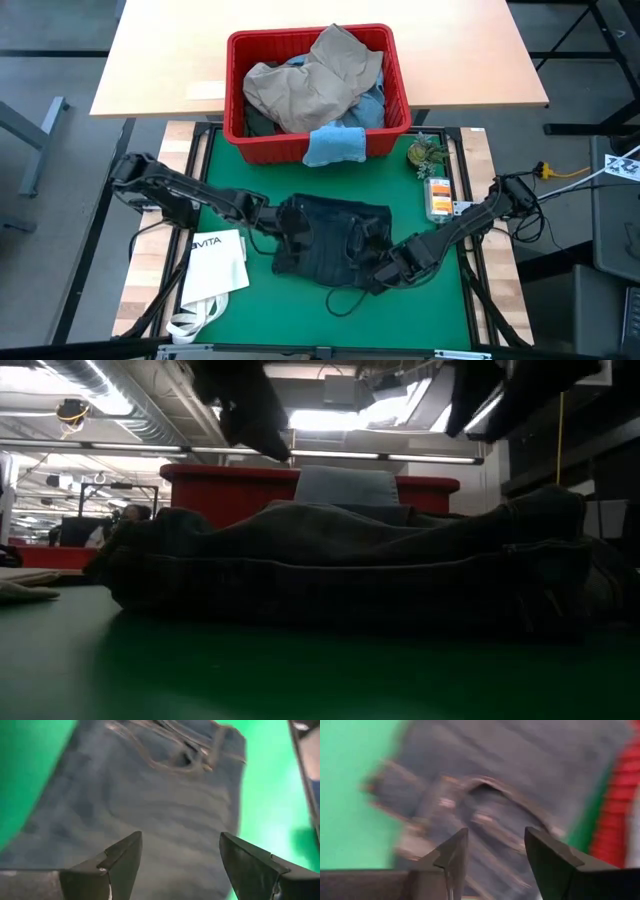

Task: Fold Laundry from Bin
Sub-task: Fold the dark blue pants

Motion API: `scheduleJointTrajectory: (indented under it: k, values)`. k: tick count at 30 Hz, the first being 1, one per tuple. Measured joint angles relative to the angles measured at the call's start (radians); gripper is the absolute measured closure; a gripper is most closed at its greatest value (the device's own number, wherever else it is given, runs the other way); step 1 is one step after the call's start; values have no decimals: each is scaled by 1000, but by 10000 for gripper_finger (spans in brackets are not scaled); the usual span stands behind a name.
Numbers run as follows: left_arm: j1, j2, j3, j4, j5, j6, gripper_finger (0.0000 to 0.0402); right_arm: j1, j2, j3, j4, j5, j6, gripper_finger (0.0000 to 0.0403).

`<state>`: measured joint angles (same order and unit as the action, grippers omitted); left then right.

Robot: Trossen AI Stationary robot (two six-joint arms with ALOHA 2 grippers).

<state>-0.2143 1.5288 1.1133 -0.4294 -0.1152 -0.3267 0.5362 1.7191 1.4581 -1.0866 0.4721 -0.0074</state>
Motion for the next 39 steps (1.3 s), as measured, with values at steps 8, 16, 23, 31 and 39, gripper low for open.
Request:
scheduleJointTrajectory:
  k: [8, 16, 23, 31, 39]
  values:
    - [114, 41, 2, 11, -72, 23, 143, -93, 0, -67, -33, 111, 2, 212]
    - [176, 177, -2, -7, -202, 22, 143, -219, 0, -306, 110, 57, 3, 212]
    - [229, 308, 2, 3, -226, 17, 143, -301, -4, -497, 323, -63, 3, 212]
    - [241, 352, 3, -2, -221, 17, 143, -308, -8, -539, 368, -82, 4, 212]
    - [234, 256, -5, -55, -224, 21, 143, -308, -84, -487, 318, -91, -9, 212]
